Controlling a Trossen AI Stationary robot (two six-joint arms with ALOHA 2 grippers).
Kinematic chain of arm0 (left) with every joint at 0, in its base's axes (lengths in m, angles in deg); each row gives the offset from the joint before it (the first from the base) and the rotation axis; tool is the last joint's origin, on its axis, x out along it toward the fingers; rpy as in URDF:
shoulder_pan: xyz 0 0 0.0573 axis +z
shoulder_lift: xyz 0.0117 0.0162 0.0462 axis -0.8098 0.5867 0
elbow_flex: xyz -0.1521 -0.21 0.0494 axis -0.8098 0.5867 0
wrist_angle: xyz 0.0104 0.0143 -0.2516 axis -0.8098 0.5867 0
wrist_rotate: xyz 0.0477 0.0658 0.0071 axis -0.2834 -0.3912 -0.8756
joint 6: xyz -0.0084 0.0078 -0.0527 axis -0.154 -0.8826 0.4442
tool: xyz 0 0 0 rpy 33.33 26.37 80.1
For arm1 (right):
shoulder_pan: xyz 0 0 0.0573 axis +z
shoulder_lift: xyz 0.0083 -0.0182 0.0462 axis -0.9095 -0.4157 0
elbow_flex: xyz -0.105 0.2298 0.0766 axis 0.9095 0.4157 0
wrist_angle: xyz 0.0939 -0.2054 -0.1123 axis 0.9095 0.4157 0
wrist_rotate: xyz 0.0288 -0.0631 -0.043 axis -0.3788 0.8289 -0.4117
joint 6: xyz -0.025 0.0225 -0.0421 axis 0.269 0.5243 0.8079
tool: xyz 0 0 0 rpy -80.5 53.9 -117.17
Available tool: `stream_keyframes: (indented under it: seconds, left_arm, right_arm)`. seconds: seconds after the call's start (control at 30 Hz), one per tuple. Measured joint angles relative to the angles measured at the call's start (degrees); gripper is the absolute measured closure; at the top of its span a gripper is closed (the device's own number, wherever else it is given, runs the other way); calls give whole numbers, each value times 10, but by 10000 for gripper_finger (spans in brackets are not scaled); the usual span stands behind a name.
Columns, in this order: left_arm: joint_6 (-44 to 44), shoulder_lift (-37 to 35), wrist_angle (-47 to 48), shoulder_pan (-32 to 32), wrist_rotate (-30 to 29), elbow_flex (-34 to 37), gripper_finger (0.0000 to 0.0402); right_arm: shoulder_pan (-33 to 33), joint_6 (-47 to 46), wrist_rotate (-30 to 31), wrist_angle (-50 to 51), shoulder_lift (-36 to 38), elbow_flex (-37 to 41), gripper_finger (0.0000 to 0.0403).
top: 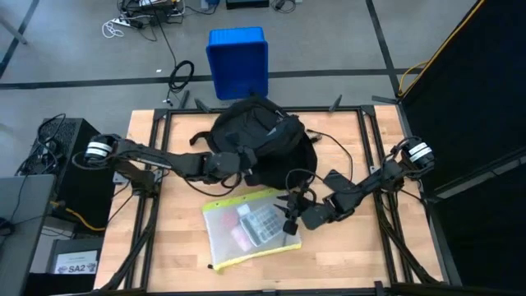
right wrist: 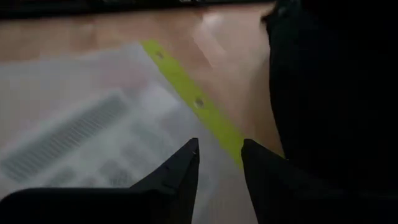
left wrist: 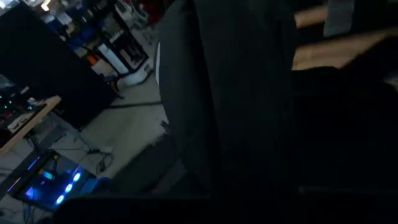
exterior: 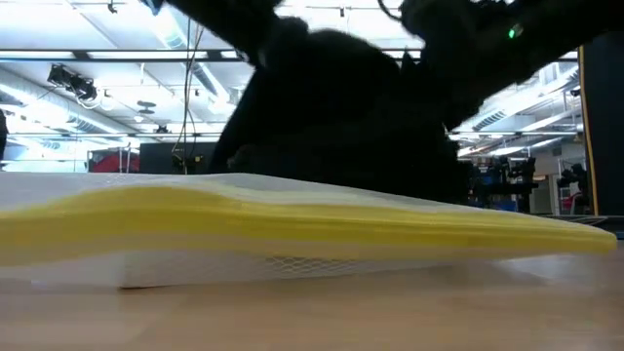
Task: Unpack backpack
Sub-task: Put the yellow zip bag into the backpack
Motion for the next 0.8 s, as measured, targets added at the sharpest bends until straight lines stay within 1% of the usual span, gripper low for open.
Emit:
stream_keyframes:
  seconds: [0.13,0.23,0.3,0.4,0.47,0.53,0.57,0.63,0.73,0.8]
  left_arm:
    - [2,-14,29,-15,0,0,401]
    - [15,-14,48,-26,0,0,401]
    - [25,-12,54,-32,0,3,401]
    - [42,-11,60,-38,2,18,401]
    - [45,-11,60,-39,7,28,401]
    - [51,-11,55,-38,11,37,401]
    - [52,-11,51,-38,11,42,401]
    - [55,-11,48,-38,12,49,401]
    - [58,-11,53,-38,14,53,401]
    - [58,-11,54,-38,14,53,401]
  right_arm:
    - [18,48,7,-81,0,0,304]
    - [38,104,5,-132,0,0,307]
    - [50,127,3,-146,0,0,311]
    - [63,119,-8,-143,0,0,315]
    - [66,95,-52,-139,-7,0,316]
    - [62,93,-102,-139,-16,0,313]
    - [60,93,-123,-155,-23,-1,310]
    - [58,102,-149,-172,-42,-14,301]
    - [56,129,-194,-170,-81,-59,280]
    - [53,152,-223,-166,-108,-103,262]
